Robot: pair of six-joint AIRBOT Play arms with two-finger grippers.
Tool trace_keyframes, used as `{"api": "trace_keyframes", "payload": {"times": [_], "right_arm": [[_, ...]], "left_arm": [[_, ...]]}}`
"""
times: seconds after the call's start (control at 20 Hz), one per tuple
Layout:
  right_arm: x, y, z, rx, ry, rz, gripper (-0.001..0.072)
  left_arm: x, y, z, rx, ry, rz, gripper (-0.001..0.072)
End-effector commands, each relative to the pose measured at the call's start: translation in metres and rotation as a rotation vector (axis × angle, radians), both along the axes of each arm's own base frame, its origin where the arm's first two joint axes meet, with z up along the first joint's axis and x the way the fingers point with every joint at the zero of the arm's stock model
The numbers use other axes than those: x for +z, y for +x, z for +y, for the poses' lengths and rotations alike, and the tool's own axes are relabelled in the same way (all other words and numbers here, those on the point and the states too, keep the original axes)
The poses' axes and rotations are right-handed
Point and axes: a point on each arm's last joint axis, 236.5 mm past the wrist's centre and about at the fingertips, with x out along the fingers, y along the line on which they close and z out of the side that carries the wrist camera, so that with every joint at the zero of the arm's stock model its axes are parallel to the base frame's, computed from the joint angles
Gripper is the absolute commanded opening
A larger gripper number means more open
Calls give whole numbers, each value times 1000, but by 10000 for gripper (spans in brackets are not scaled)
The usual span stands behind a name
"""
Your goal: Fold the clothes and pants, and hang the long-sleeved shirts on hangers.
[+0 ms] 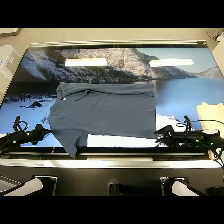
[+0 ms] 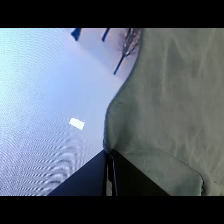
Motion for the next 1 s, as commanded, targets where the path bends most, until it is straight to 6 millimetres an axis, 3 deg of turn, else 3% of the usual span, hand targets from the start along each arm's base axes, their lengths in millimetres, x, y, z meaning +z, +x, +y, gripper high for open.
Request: {"api": "trace_keyframes", "payload": {"times": [0.0, 0.15, 0.25, 0.35, 0.4, 0.5, 0.75, 0.85, 0.95], "right_arm": [[-5, 4, -2, -30, -11, -10, 440], [-2, 9, -1, -37, -6, -36, 303], [-2, 13, 2, -37, -8, -49, 283], [-6, 15, 21, 27, -39, -60, 282], [-8, 16, 27, 38, -55, -58, 230], [-9, 19, 34, 41, -59, -62, 22], [15, 31, 42, 26, -15, -140, 23], [38, 39, 47, 55, 6, -218, 21], [56, 51, 47, 109, -43, -288, 19]], "left_arm": [[0, 0, 0, 0, 0, 0, 17], [0, 0, 0, 0, 0, 0, 17], [0, 0, 0, 0, 1, 0, 17], [0, 0, 0, -1, -1, 1, 17], [0, 0, 0, -1, -1, 1, 17], [0, 0, 0, -1, -1, 1, 17], [7, 2, -3, -20, -14, -10, 15], [22, 12, -6, -66, -15, -46, 14], [49, 35, -18, -155, 3, -111, 14]]}}
